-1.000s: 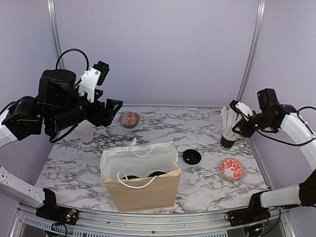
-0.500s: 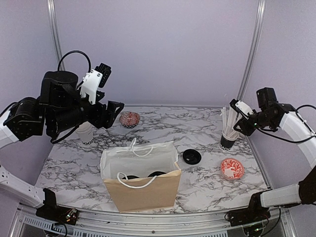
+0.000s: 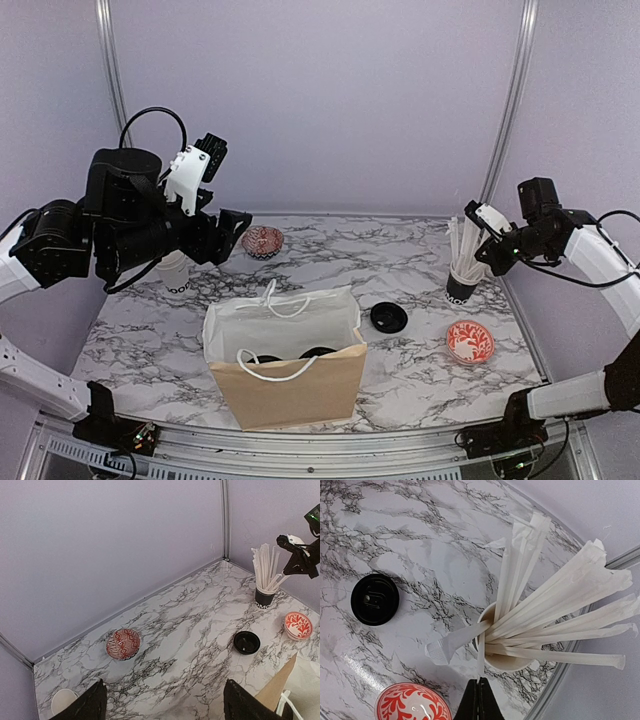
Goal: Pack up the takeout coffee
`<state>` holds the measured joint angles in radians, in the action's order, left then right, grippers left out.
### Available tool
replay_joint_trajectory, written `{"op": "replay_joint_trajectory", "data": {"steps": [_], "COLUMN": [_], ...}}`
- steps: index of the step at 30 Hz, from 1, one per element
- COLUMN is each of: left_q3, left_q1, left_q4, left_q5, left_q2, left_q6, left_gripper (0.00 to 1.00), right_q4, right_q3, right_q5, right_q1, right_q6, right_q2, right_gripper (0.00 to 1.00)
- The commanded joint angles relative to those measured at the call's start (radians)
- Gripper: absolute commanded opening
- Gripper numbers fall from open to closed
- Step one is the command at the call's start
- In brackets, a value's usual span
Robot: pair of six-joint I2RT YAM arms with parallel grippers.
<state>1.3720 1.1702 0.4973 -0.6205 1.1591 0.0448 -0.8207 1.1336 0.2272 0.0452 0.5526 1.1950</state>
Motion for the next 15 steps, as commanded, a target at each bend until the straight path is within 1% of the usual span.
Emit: {"op": "replay_joint_trajectory", "data": {"steps": [1,6,15], "left_q3": [-0.01,-0.003,0.033], "left_q1": [-0.004,-0.004,-0.01], "left_q4": [-0.029,-0.029,-0.029], "left_q5": [0.004,-0.003,-0.019], "left_q2": [-0.018,-0.015,0.005], "left_q6": [0.004,-0.004,-0.03], "left_gripper": [0.81,0.81,0.81], "right_q4": [-0.007,-0.069,-0.191], "right_q3": [0.022,0.117,0.397], "right_q5": [0.015,0.06,0.225], "right_q1": [-0.007,-0.008,-0.008], "right_q6": [-0.01,-0.024,-0.048], "right_q2": [-0.011,-0.041,-0.056], "right_gripper": [0.0,0.0,0.0]}}
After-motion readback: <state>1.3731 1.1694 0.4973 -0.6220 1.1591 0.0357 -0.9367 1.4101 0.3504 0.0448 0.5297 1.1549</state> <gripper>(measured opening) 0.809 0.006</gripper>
